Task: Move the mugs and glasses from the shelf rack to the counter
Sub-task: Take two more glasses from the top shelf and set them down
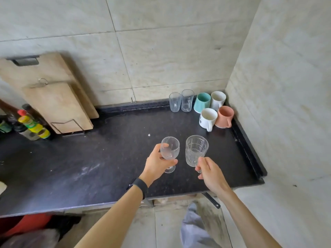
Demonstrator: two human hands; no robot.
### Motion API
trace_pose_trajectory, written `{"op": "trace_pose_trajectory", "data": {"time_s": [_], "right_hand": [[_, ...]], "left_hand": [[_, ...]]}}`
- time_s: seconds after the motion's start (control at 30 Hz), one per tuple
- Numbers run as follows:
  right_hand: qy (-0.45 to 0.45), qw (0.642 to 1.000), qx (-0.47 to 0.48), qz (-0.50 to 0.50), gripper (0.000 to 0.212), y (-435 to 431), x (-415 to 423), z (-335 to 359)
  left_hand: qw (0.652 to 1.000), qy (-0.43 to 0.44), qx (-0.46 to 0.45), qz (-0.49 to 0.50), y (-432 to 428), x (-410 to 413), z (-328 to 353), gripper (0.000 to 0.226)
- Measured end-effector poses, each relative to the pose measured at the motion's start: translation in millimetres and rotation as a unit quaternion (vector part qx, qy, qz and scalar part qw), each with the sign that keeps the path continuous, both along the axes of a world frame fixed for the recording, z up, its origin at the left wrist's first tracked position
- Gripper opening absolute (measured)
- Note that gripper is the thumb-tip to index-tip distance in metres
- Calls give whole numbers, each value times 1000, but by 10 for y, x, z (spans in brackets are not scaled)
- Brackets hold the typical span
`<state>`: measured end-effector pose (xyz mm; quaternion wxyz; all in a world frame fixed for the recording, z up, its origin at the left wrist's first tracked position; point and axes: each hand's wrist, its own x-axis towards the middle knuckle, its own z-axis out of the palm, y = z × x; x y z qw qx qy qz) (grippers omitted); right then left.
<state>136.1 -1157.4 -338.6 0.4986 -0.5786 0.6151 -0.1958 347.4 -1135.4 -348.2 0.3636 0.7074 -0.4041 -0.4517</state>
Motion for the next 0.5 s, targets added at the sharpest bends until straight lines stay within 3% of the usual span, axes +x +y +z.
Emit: {"op": "trace_pose_trajectory", "data": {"time_s": [0.5], "right_hand": [[-2, 994, 108, 27, 29, -2112, 386, -936]], "left_hand": [[990, -25, 72, 119, -2067, -9, -795, 67]]}}
